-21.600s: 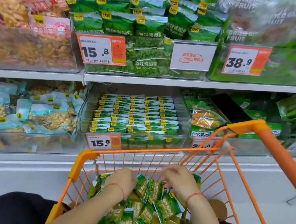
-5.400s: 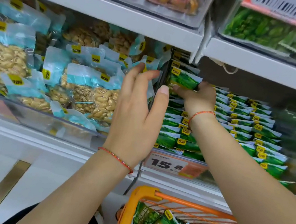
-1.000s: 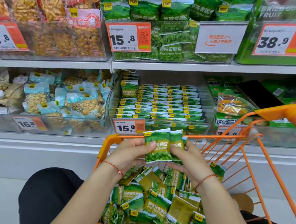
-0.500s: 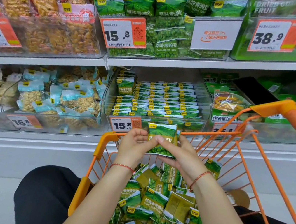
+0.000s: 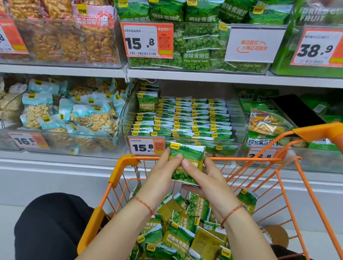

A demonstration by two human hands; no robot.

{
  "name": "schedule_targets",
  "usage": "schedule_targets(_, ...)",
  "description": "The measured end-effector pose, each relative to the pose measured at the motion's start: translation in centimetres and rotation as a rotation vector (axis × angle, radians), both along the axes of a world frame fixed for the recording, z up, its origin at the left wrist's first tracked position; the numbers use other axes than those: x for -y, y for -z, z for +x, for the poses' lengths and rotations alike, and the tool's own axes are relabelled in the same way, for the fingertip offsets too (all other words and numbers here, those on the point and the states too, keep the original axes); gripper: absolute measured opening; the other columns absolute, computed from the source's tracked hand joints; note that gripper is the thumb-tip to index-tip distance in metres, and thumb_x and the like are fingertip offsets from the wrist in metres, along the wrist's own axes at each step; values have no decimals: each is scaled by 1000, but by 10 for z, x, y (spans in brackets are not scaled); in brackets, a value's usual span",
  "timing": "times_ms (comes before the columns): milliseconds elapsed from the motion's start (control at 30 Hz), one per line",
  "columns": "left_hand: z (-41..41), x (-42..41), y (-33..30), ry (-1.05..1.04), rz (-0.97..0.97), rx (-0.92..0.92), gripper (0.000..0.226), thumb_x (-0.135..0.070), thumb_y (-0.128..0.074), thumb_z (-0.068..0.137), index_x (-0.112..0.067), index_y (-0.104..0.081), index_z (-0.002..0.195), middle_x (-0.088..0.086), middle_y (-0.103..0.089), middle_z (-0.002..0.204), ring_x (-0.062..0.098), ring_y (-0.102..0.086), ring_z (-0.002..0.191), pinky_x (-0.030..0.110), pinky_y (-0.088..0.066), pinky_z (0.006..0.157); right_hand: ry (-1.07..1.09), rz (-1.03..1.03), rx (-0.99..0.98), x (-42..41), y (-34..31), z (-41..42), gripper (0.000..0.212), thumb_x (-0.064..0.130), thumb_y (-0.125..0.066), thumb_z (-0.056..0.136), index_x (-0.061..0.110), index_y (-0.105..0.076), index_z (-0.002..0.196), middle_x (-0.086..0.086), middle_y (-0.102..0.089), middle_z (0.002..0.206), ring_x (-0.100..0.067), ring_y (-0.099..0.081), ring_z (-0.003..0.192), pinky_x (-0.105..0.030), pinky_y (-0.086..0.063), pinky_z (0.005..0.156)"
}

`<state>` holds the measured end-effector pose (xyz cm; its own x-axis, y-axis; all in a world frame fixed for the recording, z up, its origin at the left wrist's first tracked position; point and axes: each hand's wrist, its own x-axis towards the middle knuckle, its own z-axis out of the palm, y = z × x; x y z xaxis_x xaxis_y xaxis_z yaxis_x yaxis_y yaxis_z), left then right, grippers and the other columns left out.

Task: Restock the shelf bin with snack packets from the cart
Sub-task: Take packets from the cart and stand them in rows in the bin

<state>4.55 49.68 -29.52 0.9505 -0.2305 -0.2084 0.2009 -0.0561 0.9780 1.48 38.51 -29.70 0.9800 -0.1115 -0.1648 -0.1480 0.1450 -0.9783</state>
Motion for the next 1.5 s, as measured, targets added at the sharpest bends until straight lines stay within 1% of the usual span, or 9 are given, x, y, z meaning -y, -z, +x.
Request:
schedule_targets(100, 8, -4, -6, -47, -100, 25, 57, -29, -48, 98, -21, -24, 149, -4, -26, 152, 8, -30, 131, 32, -24, 109, -40, 7, 21, 0, -6, 11, 23, 29, -63, 87, 34, -44, 101, 24, -50, 106, 14, -55, 85, -13, -48, 81)
schedule_targets(467, 78, -42, -16, -97, -110, 76, 55, -29, -44, 99, -23, -24, 149, -16, -32, 136, -1, -32, 124, 24, -24, 105, -141, -454, 106, -25, -27, 108, 29, 21, -78, 74, 25, -52, 87, 13, -63, 84, 0, -61, 74, -11, -46, 63)
schedule_targets(600, 113, -68, -18, -123, -63, 321, 34, -46, -45, 92, -39, -43, 125, -20, -53, 119, 2, -55, 109, 23, -42, 94, -107, -498, 124, -28, -35, 143, 28, 18, -76, 77, 26, -50, 84, 16, -57, 79, 15, -55, 62, -1, -39, 53)
schedule_targets(700, 140, -91, -2, -299, -39, 590, 21, -35, -45, 96, -35, -49, 116, -10, -68, 97, 8, -65, 84, 18, -49, 76, -99, -525, 111, -23, -37, 172, 30, 14, -73, 81, 23, -44, 79, 13, -50, 75, 18, -52, 54, -1, -38, 49)
schedule_targets(900, 181, -114, 14, -533, -79, 683, 17, -21, -42, 96, -28, -56, 103, -8, -64, 68, 11, -54, 54, 26, -44, 58, -113, -653, -18, -35, -14, 223, 34, 32, -72, 81, 11, -51, 99, 4, -51, 93, -18, -51, 91, -10, -38, 68)
schedule_targets(1000, 191, -115, 12, -560, -109, 637, 18, -23, -41, 96, -30, -56, 100, -9, -64, 66, 12, -52, 48, 28, -44, 53, -126, -671, -64, -45, -3, 246, 87, 39, -72, 78, 6, -27, 146, -9, -36, 148, -24, -34, 136, -28, -31, 104)
schedule_targets(1267, 188, -124, 9, -491, -36, 721, 20, -17, -41, 97, -28, -57, 100, -4, -63, 67, 12, -54, 48, 27, -45, 52, 61, -755, 120, -63, 21, 263, 82, 31, -77, 76, 12, -34, 143, -5, -43, 143, -18, -42, 128, -19, -32, 97)
schedule_targets(1400, 189, -127, 7, -524, -54, 708, 20, -14, -41, 97, -24, -58, 100, -4, -64, 66, 12, -54, 47, 27, -45, 50, 151, -758, 85, -63, 30, 260, 40, 33, -76, 77, 11, -57, 105, -6, -59, 95, -22, -58, 88, -30, -44, 76)
schedule_targets(1500, 190, -127, 8, -528, -48, 699, 20, -15, -41, 97, -25, -58, 99, -5, -64, 66, 13, -54, 47, 26, -44, 50, 75, -904, 54, -65, 24, 260, 60, 38, -67, 85, 0, -51, 128, -16, -57, 127, -30, -54, 116, -37, -43, 96)
